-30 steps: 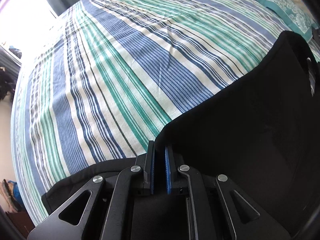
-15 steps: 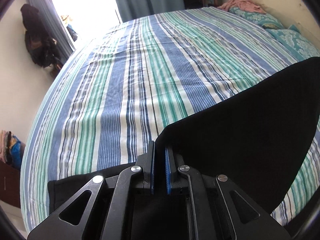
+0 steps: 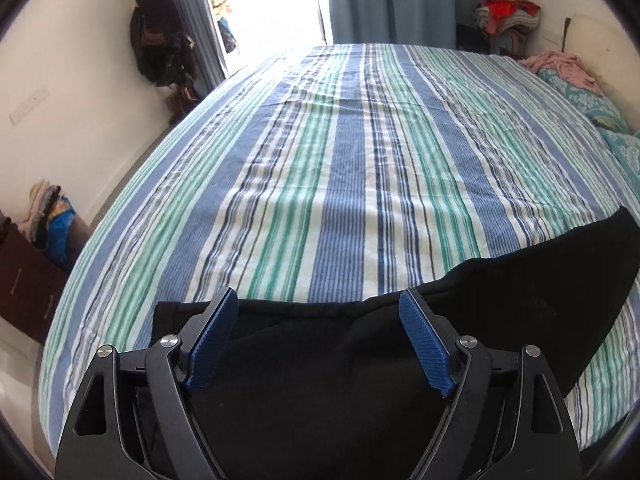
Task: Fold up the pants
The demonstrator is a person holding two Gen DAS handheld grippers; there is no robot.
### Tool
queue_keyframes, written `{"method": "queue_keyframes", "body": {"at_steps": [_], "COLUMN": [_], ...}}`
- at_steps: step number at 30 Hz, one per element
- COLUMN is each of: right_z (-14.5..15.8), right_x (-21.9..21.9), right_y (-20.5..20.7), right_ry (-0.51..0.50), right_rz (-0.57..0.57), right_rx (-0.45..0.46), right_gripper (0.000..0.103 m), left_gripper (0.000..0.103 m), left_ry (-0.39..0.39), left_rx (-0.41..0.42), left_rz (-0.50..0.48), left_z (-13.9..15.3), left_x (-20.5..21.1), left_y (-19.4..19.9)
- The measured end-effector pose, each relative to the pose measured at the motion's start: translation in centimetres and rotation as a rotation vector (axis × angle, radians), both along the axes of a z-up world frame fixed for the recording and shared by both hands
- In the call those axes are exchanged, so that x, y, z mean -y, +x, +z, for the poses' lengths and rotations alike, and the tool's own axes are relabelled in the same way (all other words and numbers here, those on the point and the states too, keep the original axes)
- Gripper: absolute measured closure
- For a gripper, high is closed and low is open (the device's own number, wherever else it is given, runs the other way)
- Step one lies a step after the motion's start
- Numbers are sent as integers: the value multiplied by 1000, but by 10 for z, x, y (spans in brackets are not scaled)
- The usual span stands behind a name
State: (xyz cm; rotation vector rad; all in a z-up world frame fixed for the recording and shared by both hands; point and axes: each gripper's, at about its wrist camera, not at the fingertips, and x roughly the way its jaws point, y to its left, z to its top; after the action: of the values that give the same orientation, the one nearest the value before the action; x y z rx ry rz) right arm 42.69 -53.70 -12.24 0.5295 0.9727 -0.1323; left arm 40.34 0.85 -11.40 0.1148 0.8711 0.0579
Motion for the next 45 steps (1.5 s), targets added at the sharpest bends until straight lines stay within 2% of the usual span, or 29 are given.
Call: {"method": "queue_keyframes", "body": {"at_steps": [2, 4, 5, 7, 8, 9, 10, 12, 15, 18, 20, 23, 24, 25, 26, 27, 28, 30, 32, 33, 34, 35, 36, 37, 38, 41, 42, 44, 45], "right_z": [-27, -55, -67, -87, -94, -98, -100, -96, -82, -71, -66, -61, -59, -58, -56, -54, -52, -47, -44, -43, -45, -46, -49, -50, -49, -40, -40, -47, -53], "right_x": [-33, -85, -111, -164, -186, -203, -218, -242, -267, -276, -279, -287, -290, -292, -296, -298, -301, -304, -305, -304, -303, -303, -304, -305, -306, -306, -302, -293, -289], "right_y": [10, 22, 27, 32, 31, 28, 22, 2, -39, -83, -113, -152, -162, -170, -179, -187, -194, -204, -207, -210, -211, -211, -210, -211, -213, -222, -226, -235, -240], "right_ry": [149, 205, 212, 153, 108, 78, 50, -5, -37, -25, -25, -43, -45, -46, -52, -60, -70, -91, -106, -99, -90, -79, -68, -65, -69, -112, -124, -136, -139], "right_rz": [72, 168, 229, 321, 344, 363, 383, 427, 483, 504, 506, 492, 484, 478, 473, 471, 471, 465, 444, 433, 419, 406, 398, 391, 387, 367, 349, 308, 298], "right_rx": [19, 17, 8, -40, -61, -70, -71, -52, -6, 7, 1, -14, -20, -24, -24, -24, -24, -14, 4, 9, 11, 10, 2, -4, -2, 35, 36, 22, 6], "right_gripper": [12, 10, 10, 10, 10, 10, 10, 10, 10, 9, 9, 9, 9, 9, 9, 9, 9, 9, 9, 9, 9, 9, 9, 9, 9, 8, 5, 3, 3], "left_gripper": [11, 10, 10, 21, 22, 20, 15, 6, 6, 6, 6, 7, 19, 71, 77, 84, 89, 90, 90, 90, 90, 89, 86, 78, 73, 53, 45, 40, 34], "left_ry": [-19, -1, 64, 237, 242, 158, 38, -138, -243, -394, -438, -369, -345, -321, -338, -308, -251, -150, -110, -115, -119, -136, -156, -161, -165, -189, -177, -138, -128], "left_rx": [-12, -53, -73, -82, -77, -73, -86, -160, -227, -348, -397, -430, -426, -405, -417, -388, -351, -244, -143, -133, -161, -209, -259, -290, -293, -229, -196, -131, -110], "left_rz": [75, 129, 158, 243, 286, 302, 290, 262, 219, 123, 52, 33, 40, 40, 44, 59, 49, 92, 218, 291, 356, 376, 380, 389, 400, 434, 431, 387, 343], "left_z": [-3, -22, -36, -54, -56, -54, -53, -59, -70, -92, -102, -114, -117, -115, -112, -103, -94, -70, -53, -56, -65, -77, -88, -93, -91, -64, -52, -29, -19], "left_x": [-35, -66, -78, -104, -123, -146, -168, -207, -248, -254, -239, -220, -216, -211, -207, -202, -191, -183, -194, -204, -217, -224, -226, -231, -235, -250, -253, -251, -246], "left_y": [-12, -18, -19, -18, -18, -17, -14, 1, 22, 47, 61, 80, 85, 87, 88, 87, 82, 63, 44, 40, 40, 43, 48, 47, 46, 29, 18, -10, -24]}}
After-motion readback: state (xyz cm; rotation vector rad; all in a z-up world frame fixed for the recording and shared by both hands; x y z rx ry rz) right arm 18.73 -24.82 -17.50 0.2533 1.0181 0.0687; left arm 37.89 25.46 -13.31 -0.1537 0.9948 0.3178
